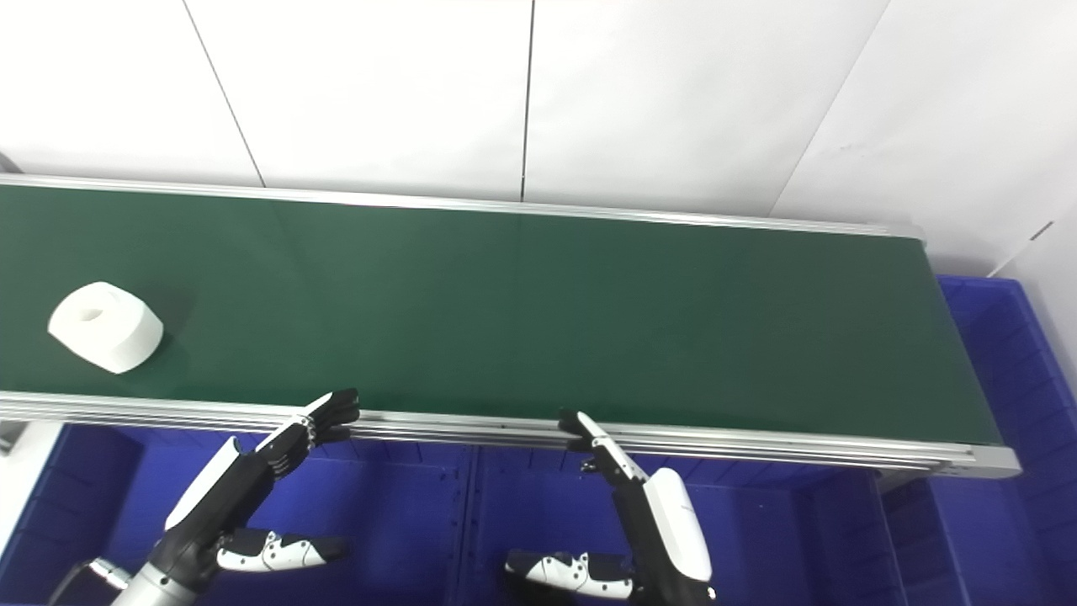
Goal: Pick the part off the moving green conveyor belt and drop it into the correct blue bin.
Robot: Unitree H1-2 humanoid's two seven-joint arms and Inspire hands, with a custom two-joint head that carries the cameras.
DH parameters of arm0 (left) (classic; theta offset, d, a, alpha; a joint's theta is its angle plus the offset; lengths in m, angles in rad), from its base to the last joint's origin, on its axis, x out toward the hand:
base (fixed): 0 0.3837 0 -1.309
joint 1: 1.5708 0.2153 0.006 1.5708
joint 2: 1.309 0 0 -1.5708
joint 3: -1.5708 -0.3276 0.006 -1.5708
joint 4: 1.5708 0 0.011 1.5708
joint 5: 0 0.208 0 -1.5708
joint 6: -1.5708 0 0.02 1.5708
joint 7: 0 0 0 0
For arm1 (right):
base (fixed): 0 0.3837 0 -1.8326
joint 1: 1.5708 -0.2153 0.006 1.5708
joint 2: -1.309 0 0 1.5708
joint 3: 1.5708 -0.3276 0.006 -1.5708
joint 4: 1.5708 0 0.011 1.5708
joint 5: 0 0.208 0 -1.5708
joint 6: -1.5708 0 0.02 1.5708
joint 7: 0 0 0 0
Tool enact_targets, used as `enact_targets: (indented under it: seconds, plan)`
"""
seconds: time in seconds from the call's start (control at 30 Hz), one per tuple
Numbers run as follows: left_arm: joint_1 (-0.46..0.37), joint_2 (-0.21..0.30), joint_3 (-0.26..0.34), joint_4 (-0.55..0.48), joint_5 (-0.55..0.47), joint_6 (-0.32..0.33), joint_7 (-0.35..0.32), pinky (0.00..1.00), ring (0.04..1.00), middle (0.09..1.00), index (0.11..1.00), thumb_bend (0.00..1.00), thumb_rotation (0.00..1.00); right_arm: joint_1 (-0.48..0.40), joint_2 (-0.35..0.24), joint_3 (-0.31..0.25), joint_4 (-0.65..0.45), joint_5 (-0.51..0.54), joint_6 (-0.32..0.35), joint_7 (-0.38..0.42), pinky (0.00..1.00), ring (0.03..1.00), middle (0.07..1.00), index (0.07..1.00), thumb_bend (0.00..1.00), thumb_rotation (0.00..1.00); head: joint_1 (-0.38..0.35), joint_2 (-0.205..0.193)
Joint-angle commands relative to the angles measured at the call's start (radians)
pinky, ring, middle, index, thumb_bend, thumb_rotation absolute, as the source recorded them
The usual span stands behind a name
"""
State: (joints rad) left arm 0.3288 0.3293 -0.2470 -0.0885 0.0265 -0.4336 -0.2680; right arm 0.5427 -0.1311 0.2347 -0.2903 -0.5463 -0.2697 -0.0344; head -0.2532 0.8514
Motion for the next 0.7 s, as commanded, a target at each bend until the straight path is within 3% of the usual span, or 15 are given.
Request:
enact_targets:
  seconds: [0.0, 0.17, 0.3, 0.33, 0.37, 0.4, 0.43, 0.47, 0.5, 0.53, 0.57, 0.67]
  plan:
    - [0.013, 0.015, 0.003, -0.037, -0.025, -0.036, -0.018, 0.87, 0.912, 0.943, 0.929, 0.85, 0.37, 0.015, -0.003, 0.003, -0.049, -0.011, 0.015, 0.011, 0.69, 0.781, 0.837, 0.893, 0.92, 0.49, 0.000, 0.001]
    - [0.039, 0.009, 0.002, -0.052, -0.026, -0.035, -0.032, 0.86, 0.913, 0.940, 0.923, 0.87, 0.38, 0.018, -0.015, -0.001, -0.044, -0.037, 0.007, 0.015, 0.70, 0.789, 0.843, 0.899, 0.92, 0.52, 0.030, -0.020]
    - [0.022, 0.001, -0.011, -0.020, 0.017, -0.035, -0.030, 0.85, 0.916, 0.946, 0.929, 0.88, 0.42, 0.007, -0.025, -0.007, -0.009, -0.043, -0.014, -0.003, 0.73, 0.802, 0.852, 0.898, 0.92, 0.51, 0.103, -0.071]
    - [0.016, -0.004, -0.019, -0.007, 0.031, -0.035, -0.027, 0.84, 0.916, 0.947, 0.930, 0.89, 0.43, 0.006, -0.032, -0.011, 0.008, -0.036, -0.033, -0.013, 0.73, 0.805, 0.854, 0.897, 0.92, 0.50, 0.212, -0.119]
    - [0.012, -0.007, -0.026, 0.002, 0.040, -0.035, -0.025, 0.84, 0.913, 0.946, 0.927, 0.89, 0.44, 0.005, -0.037, -0.014, 0.020, -0.030, -0.045, -0.020, 0.74, 0.812, 0.861, 0.895, 0.91, 0.49, 0.212, -0.119]
    - [0.007, -0.014, -0.036, 0.014, 0.053, -0.036, -0.015, 0.83, 0.911, 0.945, 0.926, 0.89, 0.44, 0.003, -0.046, -0.022, 0.043, -0.024, -0.067, -0.035, 0.74, 0.816, 0.864, 0.894, 0.91, 0.49, 0.315, -0.171]
    - [0.003, -0.019, -0.044, 0.023, 0.063, -0.036, -0.007, 0.82, 0.897, 0.933, 0.914, 0.89, 0.43, 0.002, -0.052, -0.027, 0.059, -0.021, -0.082, -0.046, 0.74, 0.818, 0.868, 0.890, 0.91, 0.49, 0.315, -0.171]
    - [-0.002, -0.025, -0.054, 0.034, 0.078, -0.036, 0.007, 0.82, 0.893, 0.929, 0.910, 0.89, 0.43, -0.004, -0.061, -0.031, 0.090, -0.003, -0.119, -0.060, 0.73, 0.819, 0.871, 0.890, 0.91, 0.49, 0.380, -0.213]
    - [-0.007, -0.028, -0.062, 0.041, 0.089, -0.036, 0.019, 0.82, 0.888, 0.925, 0.907, 0.89, 0.43, -0.009, -0.067, -0.034, 0.113, 0.010, -0.146, -0.070, 0.73, 0.820, 0.874, 0.892, 0.90, 0.47, 0.380, -0.213]
    - [-0.013, -0.032, -0.070, 0.053, 0.098, -0.036, 0.031, 0.82, 0.882, 0.917, 0.900, 0.89, 0.42, -0.014, -0.072, -0.036, 0.136, 0.017, -0.169, -0.082, 0.74, 0.825, 0.877, 0.896, 0.90, 0.47, 0.427, -0.249]
    - [-0.017, -0.035, -0.076, 0.062, 0.104, -0.036, 0.041, 0.81, 0.882, 0.916, 0.898, 0.89, 0.42, -0.019, -0.075, -0.038, 0.152, 0.021, -0.185, -0.091, 0.74, 0.826, 0.878, 0.896, 0.90, 0.47, 0.431, -0.254]
    - [-0.025, -0.042, -0.089, 0.078, 0.122, -0.036, 0.085, 0.80, 0.867, 0.896, 0.875, 0.90, 0.41, -0.026, -0.073, -0.044, 0.166, 0.002, -0.179, -0.103, 0.75, 0.834, 0.882, 0.904, 0.92, 0.50, 0.449, -0.285]
